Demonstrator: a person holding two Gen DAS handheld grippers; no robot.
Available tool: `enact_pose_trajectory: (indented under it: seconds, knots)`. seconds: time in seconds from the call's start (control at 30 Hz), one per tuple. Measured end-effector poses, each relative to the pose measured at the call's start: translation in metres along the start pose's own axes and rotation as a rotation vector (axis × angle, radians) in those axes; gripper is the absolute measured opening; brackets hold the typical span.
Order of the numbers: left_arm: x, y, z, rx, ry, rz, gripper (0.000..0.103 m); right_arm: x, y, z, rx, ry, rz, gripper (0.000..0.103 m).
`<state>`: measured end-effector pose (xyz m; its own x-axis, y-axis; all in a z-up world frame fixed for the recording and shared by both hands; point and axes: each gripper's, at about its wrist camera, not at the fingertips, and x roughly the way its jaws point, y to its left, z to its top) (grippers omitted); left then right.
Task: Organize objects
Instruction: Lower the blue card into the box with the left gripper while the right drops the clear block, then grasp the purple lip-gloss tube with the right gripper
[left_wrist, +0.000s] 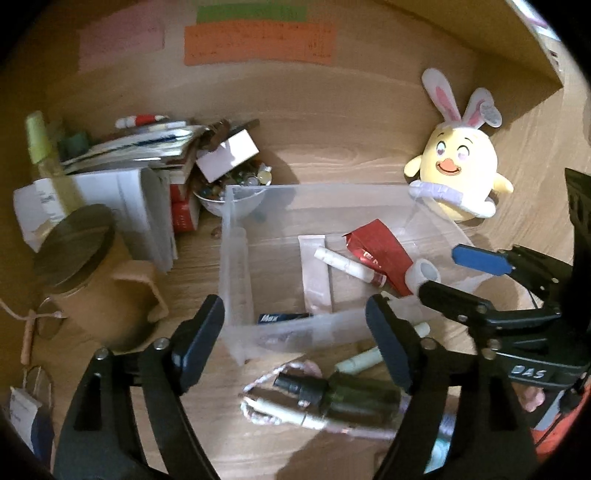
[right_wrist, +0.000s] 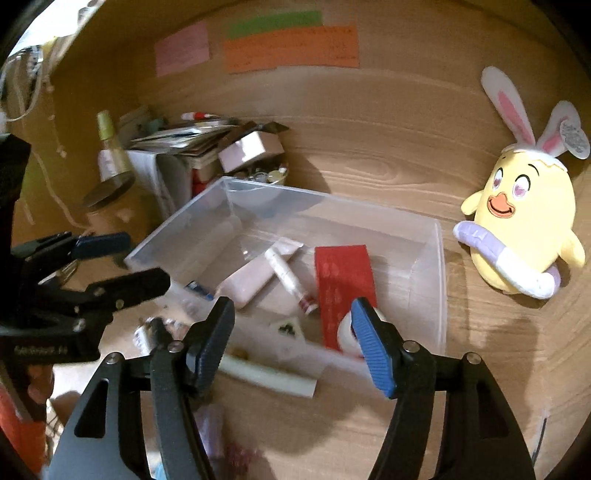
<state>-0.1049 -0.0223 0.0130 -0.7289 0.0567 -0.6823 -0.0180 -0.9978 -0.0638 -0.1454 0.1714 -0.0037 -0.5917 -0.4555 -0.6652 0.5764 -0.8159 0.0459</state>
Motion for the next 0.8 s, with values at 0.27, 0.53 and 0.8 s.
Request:
enact_pose_trajectory:
  seconds: [0.27, 0.53, 0.8]
  knots:
    - [-0.019, 0.002, -0.026, 0.011, 0.013, 0.030, 0.081, -0.024, 0.011, -0.028, -0.028, 0.007, 0.042, 0.062]
    - [-0.024, -0.007, -0.064, 0.011, 0.064, 0.024, 0.081, -0.014, 0.018, -0.068, 0.010, 0.103, 0.118, 0.062]
    - [-0.023, -0.015, -0.097, 0.002, 0.128, 0.010, 0.081, -0.015, 0.020, -0.087, 0.036, 0.139, 0.170, 0.049]
